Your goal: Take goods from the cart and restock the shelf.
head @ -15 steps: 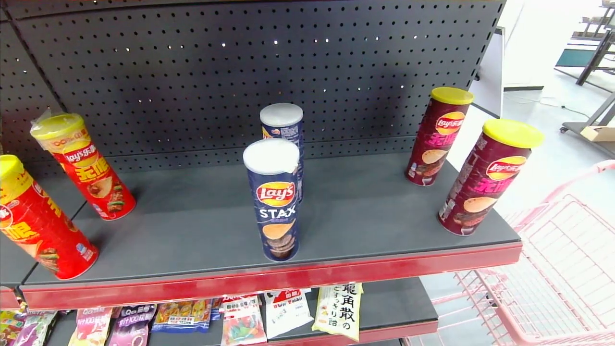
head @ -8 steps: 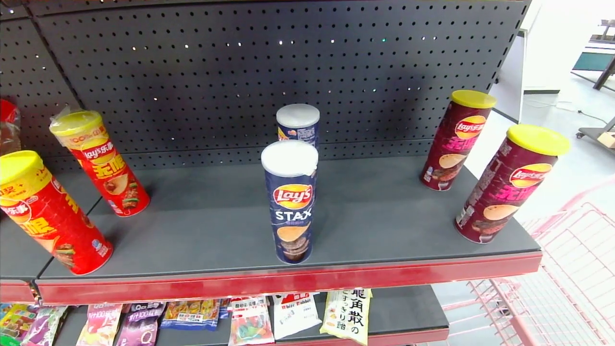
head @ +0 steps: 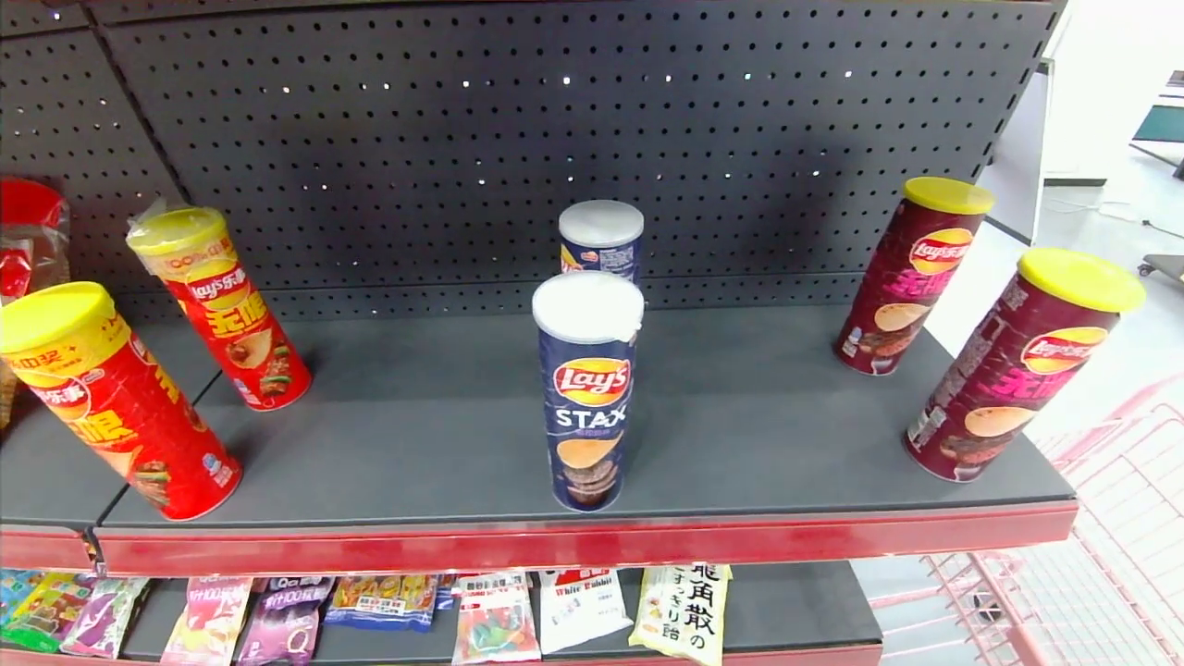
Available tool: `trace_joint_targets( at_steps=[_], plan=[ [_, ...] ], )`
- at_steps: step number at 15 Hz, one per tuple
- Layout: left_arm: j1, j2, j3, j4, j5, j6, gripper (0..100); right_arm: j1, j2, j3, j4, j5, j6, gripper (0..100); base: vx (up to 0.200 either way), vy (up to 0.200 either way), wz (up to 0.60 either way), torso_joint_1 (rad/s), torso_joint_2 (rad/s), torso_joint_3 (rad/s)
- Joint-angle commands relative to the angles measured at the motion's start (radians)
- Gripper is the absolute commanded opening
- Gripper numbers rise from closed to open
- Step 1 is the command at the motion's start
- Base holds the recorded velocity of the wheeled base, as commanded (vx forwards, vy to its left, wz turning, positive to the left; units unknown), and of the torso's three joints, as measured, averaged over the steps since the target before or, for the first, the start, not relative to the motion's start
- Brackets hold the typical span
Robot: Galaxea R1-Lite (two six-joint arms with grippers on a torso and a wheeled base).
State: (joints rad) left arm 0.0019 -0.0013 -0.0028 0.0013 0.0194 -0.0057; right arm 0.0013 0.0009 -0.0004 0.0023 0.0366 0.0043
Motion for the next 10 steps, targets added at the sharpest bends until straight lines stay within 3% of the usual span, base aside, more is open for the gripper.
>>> trace_joint_targets(
  at_steps=[1,10],
  plan=[
    [0.000,0.001,0.000,0.000,0.001,0.000,100,0.000,0.001,0.000,-0.001,0.000,0.000,100,0.000,0.000,0.00,0.000,0.00,0.000],
    [0.000,0.001,0.000,0.000,0.002,0.000,100,0.000,0.001,0.000,-0.001,-0.001,-0.001,100,0.000,0.000,0.00,0.000,0.00,0.000]
  ],
)
